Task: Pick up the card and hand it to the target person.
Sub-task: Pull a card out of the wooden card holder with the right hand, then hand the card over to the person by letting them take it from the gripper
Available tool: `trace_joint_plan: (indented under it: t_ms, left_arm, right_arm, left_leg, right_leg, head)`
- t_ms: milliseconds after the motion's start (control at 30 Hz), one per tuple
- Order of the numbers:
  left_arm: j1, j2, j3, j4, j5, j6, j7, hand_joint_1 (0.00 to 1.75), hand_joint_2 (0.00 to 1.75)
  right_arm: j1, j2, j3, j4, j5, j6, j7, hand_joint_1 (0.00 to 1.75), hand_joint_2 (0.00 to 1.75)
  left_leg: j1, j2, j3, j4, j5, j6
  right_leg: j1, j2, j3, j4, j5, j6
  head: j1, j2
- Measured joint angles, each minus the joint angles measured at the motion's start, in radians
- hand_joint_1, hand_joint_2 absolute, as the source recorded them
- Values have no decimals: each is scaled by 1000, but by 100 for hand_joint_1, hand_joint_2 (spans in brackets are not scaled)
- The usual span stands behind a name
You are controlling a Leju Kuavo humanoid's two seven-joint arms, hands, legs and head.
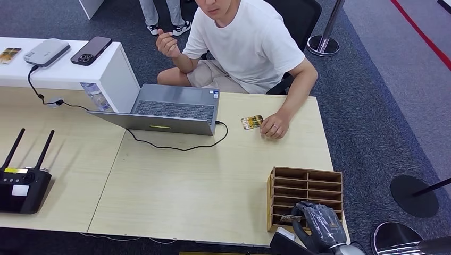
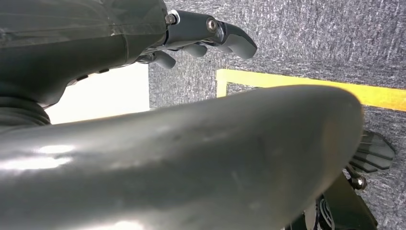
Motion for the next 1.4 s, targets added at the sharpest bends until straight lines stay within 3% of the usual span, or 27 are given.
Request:
trace_joint_plan:
  t_ms: [400,567,700,1167,1400]
  left_arm:
    - [0,0,0,0,-6,15,-2,0,0]
    - [0,0,0,0,-6,22,-4,0,0]
    - [0,0,0,0,-6,28,-16,0,175]
    - [0,0,0,0,-1,45,-32,0,175]
    - [0,0,1,0,0,45,-39,0,175]
  right_arm:
    - [-2,1,6,0,1,6,2,120,175]
    - [-3,2,7,0,1,6,2,155,175]
    - [-3,2,9,0,1,8,2,158,175]
    - [-2,6,19,0,3,6,-2,157,175]
    - [-1,15,21,-14,-2,-84,-116,157,175]
  left_leg:
    - [0,0,0,0,0,0]
    - [0,0,0,0,0,0]
    - [0,0,0,0,0,0]
    - [0,0,0,0,0,0]
    - [0,0,0,0,0,0]
  right_leg:
    - [0,0,0,0,0,0]
    - [0,0,0,0,0,0]
    - [0,0,0,0,0,0]
    - [0,0,0,0,0,0]
    - [0,0,0,0,0,0]
  head:
    - [0,0]
    - [0,0]
    - [0,0]
    - [0,0]
    - [0,0]
